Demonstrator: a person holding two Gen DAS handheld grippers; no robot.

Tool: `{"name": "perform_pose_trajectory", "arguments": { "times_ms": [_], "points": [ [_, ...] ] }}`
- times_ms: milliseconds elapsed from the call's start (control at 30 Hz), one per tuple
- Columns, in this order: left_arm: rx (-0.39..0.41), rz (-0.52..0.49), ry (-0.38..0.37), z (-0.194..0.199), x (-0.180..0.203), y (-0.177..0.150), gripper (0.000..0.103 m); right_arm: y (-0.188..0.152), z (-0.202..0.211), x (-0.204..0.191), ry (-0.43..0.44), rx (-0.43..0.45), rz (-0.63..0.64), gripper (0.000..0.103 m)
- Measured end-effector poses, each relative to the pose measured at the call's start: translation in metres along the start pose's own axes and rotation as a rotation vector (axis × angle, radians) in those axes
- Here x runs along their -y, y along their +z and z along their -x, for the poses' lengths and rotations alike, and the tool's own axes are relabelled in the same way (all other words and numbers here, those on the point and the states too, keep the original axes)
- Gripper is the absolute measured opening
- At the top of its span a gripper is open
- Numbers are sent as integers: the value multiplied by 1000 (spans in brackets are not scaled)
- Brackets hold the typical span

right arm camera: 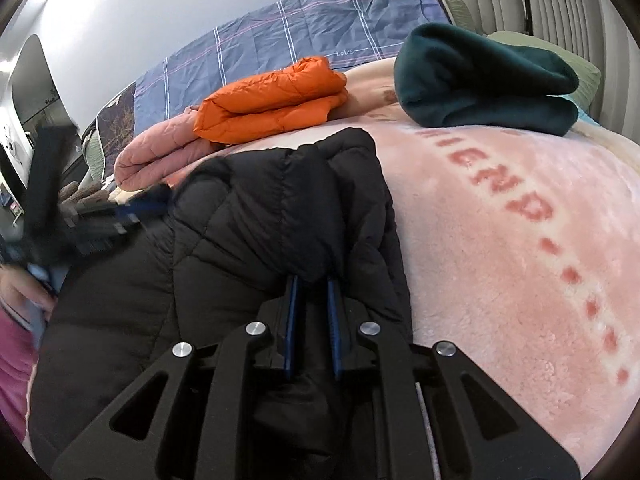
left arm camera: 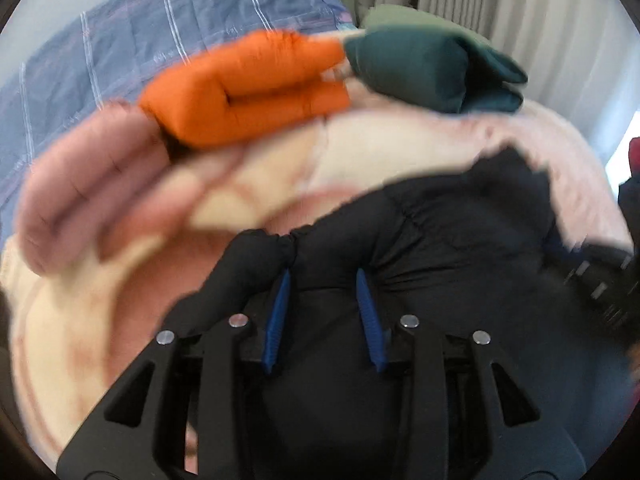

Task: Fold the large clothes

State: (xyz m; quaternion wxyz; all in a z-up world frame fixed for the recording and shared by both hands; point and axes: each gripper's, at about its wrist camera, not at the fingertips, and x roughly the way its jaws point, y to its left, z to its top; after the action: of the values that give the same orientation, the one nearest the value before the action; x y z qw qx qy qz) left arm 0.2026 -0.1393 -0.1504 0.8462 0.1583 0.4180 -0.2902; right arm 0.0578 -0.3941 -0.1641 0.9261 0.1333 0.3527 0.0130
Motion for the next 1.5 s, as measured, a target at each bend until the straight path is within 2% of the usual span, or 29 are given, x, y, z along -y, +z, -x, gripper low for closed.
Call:
{"name": "perform_pose_trajectory", "arguments": {
  "times_ms": [67,200,367,467,500,533,567,600,667,700,733,833,933,967,1033,1100,1200,1300,1333,1500],
  "points": [
    [7,28,10,-7,2,-4,36,-1,0,2,4,-5,-9,12],
    [-6,-22,63,-5,13,0,36,-3,2,3,13,-7,-15,12],
    [22,-23,67,24,23,8,34,-3,4,3,8,-4,-9,12],
    [92,-88,-22,53,49,12,42,-2,3,4,14,-5,-13,12],
    [104,-118,-45,57,59,13,50,-2,3,4,17,-4,-15,12],
    [101,-161,-56,55,70,10,57,-2,5,5,21,-2,-19,13],
    [70,-192,-44,45,77,7,58,-2,9,7,19,-2,-25,13],
    [36,-207,-22,29,82,0,59,-2,15,9,24,-3,-34,15],
    [41,-174,-56,16,81,-8,59,-5,37,18,82,0,-89,23],
    [39,-151,-74,16,76,-10,59,-9,49,24,106,7,-124,36],
    [38,-143,-81,16,74,-11,59,-15,64,31,126,16,-162,43],
    [38,-142,-84,16,71,-15,59,-38,98,45,154,33,-218,43],
    [37,-153,-68,15,75,-14,59,-62,112,52,198,6,-255,46],
    [37,-155,-66,16,76,-14,59,-69,111,54,228,-14,-278,50],
    [38,-155,-67,16,77,-13,59,-82,104,56,292,-78,-348,67],
    [41,-155,-69,17,76,-14,59,-86,97,61,325,-114,-425,73],
    [47,-154,-68,18,76,-15,59,-85,91,70,403,-124,-544,82],
    [52,-150,-69,19,76,-17,59,-82,89,68,487,-152,-583,95],
    [53,-149,-69,20,75,-17,59,-81,86,64,513,-171,-584,96],
    [54,-149,-69,20,75,-17,59,-75,75,53,477,-207,-577,102]
  ]
}}
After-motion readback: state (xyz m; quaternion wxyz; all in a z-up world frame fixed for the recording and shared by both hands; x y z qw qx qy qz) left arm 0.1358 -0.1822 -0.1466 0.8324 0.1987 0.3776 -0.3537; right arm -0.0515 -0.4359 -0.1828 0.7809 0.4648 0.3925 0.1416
